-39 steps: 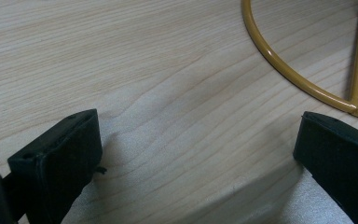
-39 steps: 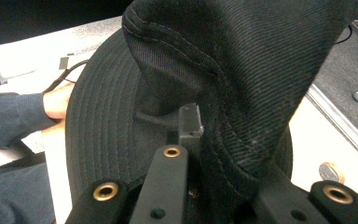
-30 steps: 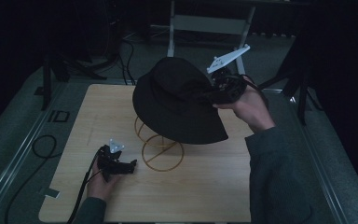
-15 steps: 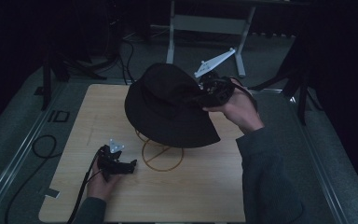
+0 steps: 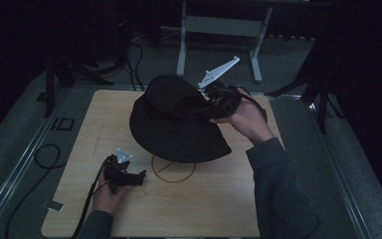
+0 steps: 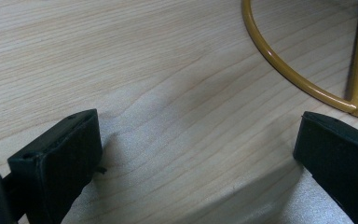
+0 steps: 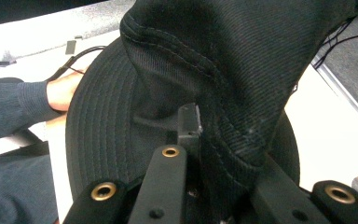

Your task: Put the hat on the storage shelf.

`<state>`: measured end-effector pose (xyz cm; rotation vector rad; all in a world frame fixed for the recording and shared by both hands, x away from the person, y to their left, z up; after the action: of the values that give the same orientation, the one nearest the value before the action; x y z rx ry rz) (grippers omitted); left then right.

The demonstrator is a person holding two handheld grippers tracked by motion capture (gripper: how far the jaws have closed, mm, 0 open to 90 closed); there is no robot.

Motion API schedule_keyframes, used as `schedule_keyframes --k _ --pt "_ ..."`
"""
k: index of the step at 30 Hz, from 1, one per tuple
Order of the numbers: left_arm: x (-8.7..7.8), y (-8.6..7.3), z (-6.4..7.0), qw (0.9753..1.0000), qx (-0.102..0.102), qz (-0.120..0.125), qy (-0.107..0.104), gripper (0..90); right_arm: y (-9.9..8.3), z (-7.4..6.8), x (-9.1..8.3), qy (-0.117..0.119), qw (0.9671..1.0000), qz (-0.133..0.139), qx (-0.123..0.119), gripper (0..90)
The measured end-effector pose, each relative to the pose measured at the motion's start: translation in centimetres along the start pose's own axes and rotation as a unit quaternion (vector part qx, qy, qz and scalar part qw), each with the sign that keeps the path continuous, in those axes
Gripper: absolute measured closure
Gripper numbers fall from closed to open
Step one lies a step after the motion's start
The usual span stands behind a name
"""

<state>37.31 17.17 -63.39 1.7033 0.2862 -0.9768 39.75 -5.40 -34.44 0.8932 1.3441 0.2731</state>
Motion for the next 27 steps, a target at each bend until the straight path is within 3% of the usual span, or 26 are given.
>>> schedule_keyframes --k 18,27 --pt "0.0 0.0 0.0 1.0 0.001 -0.001 0.0 1.3 -0.1 -0.6 1.4 0.01 0.9998 -0.019 -0.001 81.9" --pt "0.0 0.0 0.0 1.0 0.001 -0.001 0.0 1.3 -0.7 -0.7 1.9 0.015 0.9995 -0.029 -0.002 73.6"
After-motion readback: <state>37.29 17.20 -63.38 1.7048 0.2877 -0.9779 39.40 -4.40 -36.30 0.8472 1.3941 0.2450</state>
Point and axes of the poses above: each handheld gripper's, and its own axes: x roughly forward along the jaws, y roughly out of its top, z roughly to its right, the point moved 9 cm from there along x, roughly forward along the jaws, and after that the axes turned 4 degrees about x, right-handed, at the moved point
